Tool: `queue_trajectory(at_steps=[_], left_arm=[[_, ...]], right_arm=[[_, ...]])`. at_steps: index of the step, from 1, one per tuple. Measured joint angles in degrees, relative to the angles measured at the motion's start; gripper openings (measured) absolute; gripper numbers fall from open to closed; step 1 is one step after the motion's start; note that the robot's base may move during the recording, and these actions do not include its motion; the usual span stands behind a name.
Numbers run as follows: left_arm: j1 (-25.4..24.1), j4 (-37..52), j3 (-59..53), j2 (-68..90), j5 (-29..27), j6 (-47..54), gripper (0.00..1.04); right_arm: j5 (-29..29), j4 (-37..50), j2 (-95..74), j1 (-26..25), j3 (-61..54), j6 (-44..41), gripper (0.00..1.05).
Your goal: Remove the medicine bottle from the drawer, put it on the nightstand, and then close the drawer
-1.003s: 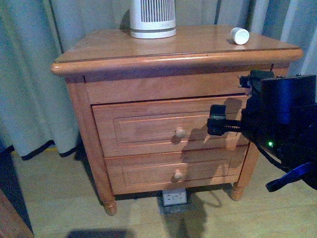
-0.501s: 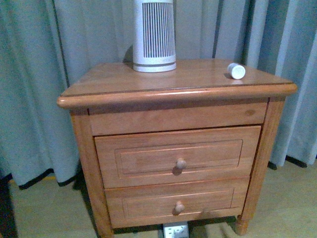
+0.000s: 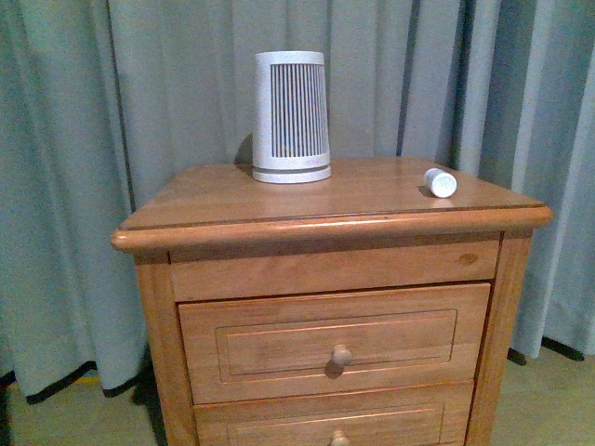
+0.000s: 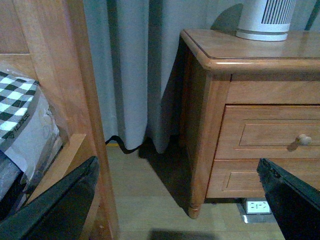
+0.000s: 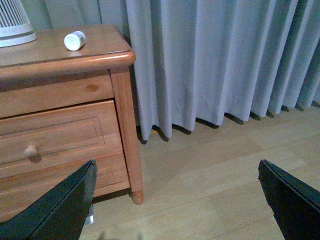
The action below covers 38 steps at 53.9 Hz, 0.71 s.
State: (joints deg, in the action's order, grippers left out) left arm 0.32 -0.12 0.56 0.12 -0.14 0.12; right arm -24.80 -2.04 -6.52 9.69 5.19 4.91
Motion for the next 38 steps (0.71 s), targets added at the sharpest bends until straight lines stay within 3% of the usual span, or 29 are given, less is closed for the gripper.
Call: queue_trajectory(at_steps=[2, 6, 11, 29, 38], left_arm=[[0.0, 0.0, 0.0, 0.0, 0.0, 0.0, 0.98], [0.0, 0.0, 0.0, 0.0, 0.0, 0.0, 0.98], [0.0, 0.0, 0.0, 0.0, 0.0, 0.0, 0.98], [0.0, 0.0, 0.0, 0.0, 0.1, 0.0, 0.98], [0.0, 0.0, 0.0, 0.0, 0.0, 0.0, 0.98]], right_arm=[[4.3, 0.5, 0.7, -1.3, -0.2, -0.7, 0.95], [18.5, 1.3, 2.6, -7.5, -1.0, -2.7, 0.82], [24.3, 1.5, 3.1, -9.2, -1.4, -3.5, 0.66], [24.7, 1.9, 6.0, -9.5, -4.3, -4.5, 0.04], [24.8, 1.9, 6.1, -9.5, -4.3, -4.7, 0.03]])
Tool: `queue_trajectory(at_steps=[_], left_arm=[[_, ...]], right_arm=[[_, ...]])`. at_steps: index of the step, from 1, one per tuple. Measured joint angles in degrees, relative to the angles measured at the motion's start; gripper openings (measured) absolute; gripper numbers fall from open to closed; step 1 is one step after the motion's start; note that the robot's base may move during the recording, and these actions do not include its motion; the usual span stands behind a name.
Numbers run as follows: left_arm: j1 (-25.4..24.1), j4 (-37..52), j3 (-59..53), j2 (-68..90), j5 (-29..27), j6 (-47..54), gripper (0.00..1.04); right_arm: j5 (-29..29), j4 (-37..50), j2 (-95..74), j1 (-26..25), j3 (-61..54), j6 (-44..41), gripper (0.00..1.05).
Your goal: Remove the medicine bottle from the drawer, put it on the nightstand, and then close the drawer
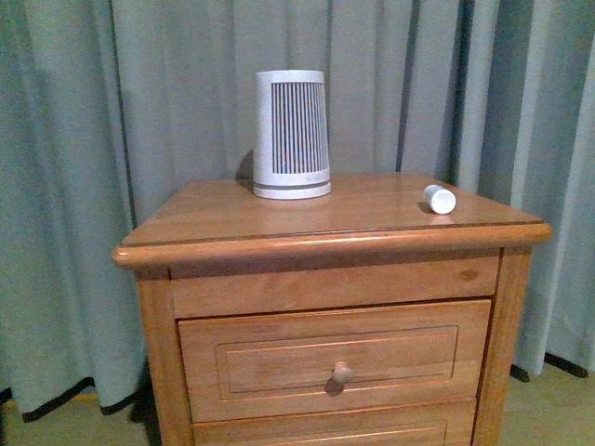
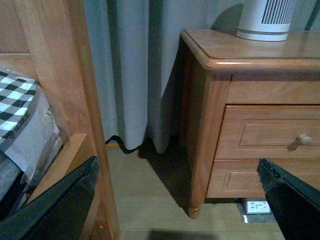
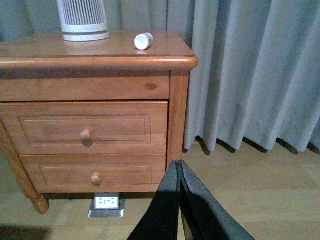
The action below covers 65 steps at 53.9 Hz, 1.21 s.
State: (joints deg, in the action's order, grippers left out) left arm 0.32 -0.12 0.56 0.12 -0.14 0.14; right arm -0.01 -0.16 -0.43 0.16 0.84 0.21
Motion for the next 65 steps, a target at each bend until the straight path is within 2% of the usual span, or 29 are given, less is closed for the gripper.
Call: queue_trajectory(at_steps=[5, 14, 17, 33, 65], left_arm=[[0.0, 0.0, 0.0, 0.0, 0.0, 0.0, 0.98], [0.0, 0.0, 0.0, 0.0, 0.0, 0.0, 0.98], [0.0, 0.0, 0.0, 0.0, 0.0, 0.0, 0.98], [0.0, 0.0, 0.0, 0.0, 0.0, 0.0, 0.98], [0.0, 0.0, 0.0, 0.0, 0.0, 0.0, 0.98]], right_arm=[[0.0, 0.0, 0.0, 0.0, 0.0, 0.0, 0.05], [0.0, 0.0, 0.0, 0.0, 0.0, 0.0, 0.37], [0.0, 0.0, 0.0, 0.0, 0.0, 0.0, 0.5], [0.0, 0.0, 0.0, 0.0, 0.0, 0.0, 0.98], [0.0, 0.0, 0.0, 0.0, 0.0, 0.0, 0.98]])
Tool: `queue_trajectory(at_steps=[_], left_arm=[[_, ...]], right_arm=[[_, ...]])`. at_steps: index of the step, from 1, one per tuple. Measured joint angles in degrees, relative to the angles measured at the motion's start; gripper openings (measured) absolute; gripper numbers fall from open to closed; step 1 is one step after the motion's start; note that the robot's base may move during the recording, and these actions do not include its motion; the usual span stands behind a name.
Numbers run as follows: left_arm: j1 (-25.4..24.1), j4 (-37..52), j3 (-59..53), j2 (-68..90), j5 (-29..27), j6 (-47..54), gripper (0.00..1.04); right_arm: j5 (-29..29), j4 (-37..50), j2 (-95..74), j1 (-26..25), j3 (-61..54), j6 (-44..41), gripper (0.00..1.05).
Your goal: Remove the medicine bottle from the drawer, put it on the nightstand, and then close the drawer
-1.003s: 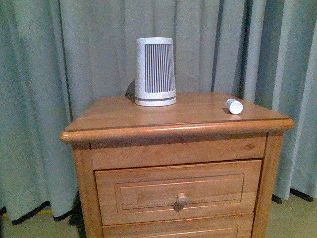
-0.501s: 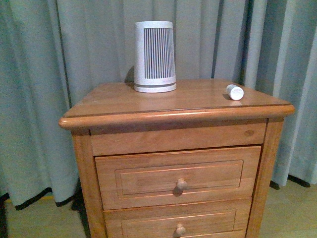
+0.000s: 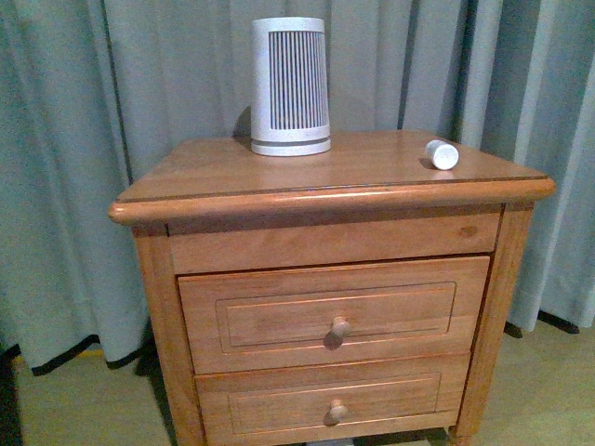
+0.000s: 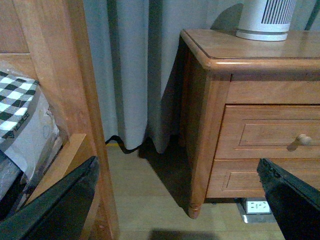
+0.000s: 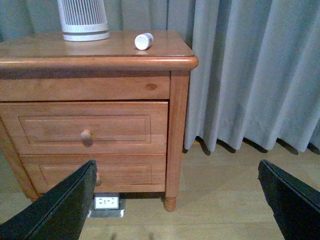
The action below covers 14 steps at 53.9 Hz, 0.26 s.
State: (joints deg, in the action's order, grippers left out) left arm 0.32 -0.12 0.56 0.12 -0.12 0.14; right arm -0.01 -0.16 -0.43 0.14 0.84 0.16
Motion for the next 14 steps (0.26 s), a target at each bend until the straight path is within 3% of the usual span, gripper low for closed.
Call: queue_trajectory(at_steps=[14], left_arm=[[0.0, 0.0, 0.0, 0.0, 0.0, 0.0, 0.98]], right_arm=[[0.0, 0.0, 0.0, 0.0, 0.0, 0.0, 0.98]])
